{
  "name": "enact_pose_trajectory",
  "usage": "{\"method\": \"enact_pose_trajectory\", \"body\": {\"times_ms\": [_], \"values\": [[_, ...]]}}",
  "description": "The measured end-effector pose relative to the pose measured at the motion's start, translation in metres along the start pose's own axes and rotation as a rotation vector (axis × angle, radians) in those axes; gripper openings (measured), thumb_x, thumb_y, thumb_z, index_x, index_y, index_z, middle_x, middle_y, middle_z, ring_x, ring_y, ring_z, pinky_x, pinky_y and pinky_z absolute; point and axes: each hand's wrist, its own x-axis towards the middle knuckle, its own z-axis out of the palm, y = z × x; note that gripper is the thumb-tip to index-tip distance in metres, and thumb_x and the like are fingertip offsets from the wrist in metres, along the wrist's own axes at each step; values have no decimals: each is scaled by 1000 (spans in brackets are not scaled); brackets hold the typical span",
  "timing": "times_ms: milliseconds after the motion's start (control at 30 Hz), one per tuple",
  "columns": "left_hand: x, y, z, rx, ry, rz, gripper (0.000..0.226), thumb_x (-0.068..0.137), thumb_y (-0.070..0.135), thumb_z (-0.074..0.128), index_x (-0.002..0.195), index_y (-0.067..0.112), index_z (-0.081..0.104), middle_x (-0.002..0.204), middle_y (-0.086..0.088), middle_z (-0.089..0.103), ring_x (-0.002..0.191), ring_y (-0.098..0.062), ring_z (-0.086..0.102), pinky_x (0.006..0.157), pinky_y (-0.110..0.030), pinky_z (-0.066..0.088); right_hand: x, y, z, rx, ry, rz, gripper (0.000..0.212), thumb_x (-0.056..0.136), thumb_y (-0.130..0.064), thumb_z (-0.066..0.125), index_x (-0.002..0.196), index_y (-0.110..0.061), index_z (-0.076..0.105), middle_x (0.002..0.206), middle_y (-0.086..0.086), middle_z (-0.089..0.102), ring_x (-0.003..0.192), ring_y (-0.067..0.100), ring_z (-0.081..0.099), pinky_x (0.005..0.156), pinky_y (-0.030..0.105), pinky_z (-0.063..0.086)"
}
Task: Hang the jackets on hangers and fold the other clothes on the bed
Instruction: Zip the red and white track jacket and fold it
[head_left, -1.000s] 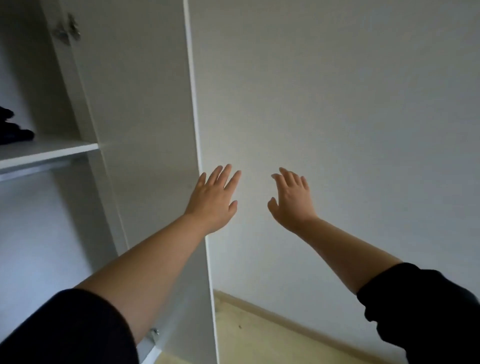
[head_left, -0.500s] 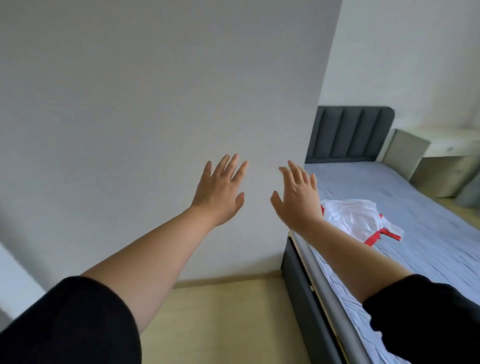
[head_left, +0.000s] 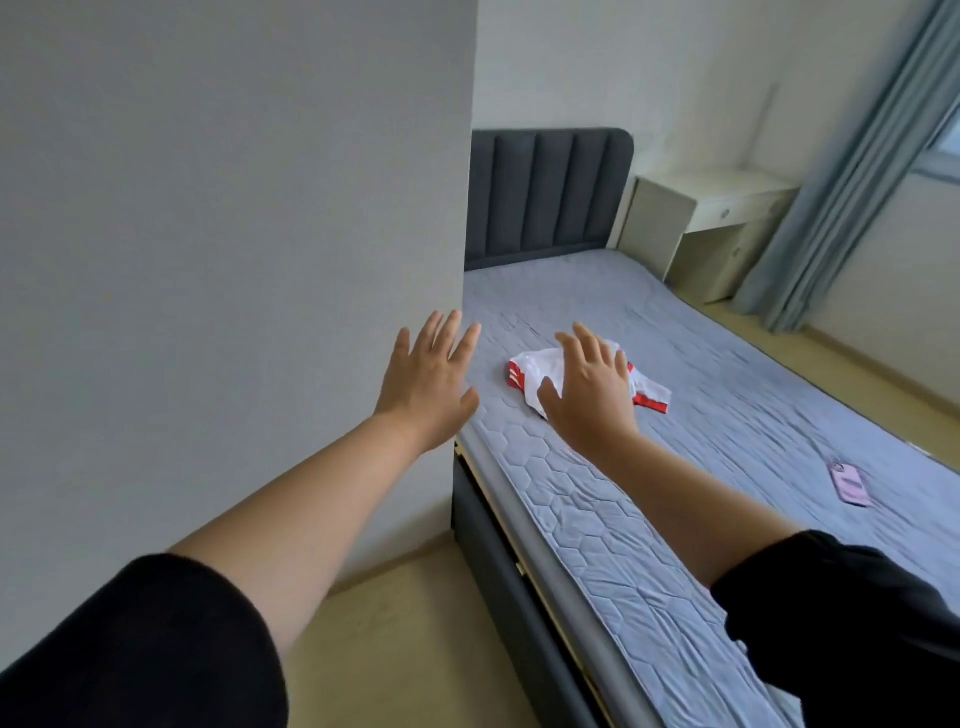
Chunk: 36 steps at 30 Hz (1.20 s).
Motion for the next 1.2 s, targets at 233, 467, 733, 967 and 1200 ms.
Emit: {"method": "enact_pose_trajectory", "body": {"times_ms": [233,467,733,967,1200], "values": [[102,25,81,-71,-123,75,72,96,48,34,152,18,-2,160,-9,-3,147,-27,-1,116,-47,12,63,77,66,-30,-142,180,61,91,-34,53,144,-14,33,157,10,23,142,32,24,117,50,16],[188,39,169,-220,-237,-37,70,98,38,38,152,18,-1,160,-8,-3,147,-27,1,117,-47,15,155,131,155,-8,-240,221,58,92,-30,51,144,-12,31,156,9,24,141,29,24,117,49,16],[280,47,303,-292,-350,-53,67,97,31,39,152,17,3,160,-8,2,146,-24,5,115,-44,15,235,203,293,36,-363,272,53,94,-28,46,143,-11,32,154,7,26,138,30,27,115,48,19],[301,84,439,-330,-447,-107,67,98,31,37,152,19,-1,160,-9,0,146,-26,6,116,-44,19,229,261,423,40,-439,328,49,92,-26,45,137,-10,36,149,8,31,135,29,30,114,46,20],[292,159,592,-528,-465,-284,65,98,28,38,152,24,2,160,-4,2,146,-25,6,113,-49,20,190,330,559,25,-513,407,56,90,-31,49,139,-13,30,150,5,24,137,26,25,110,54,24]]}}
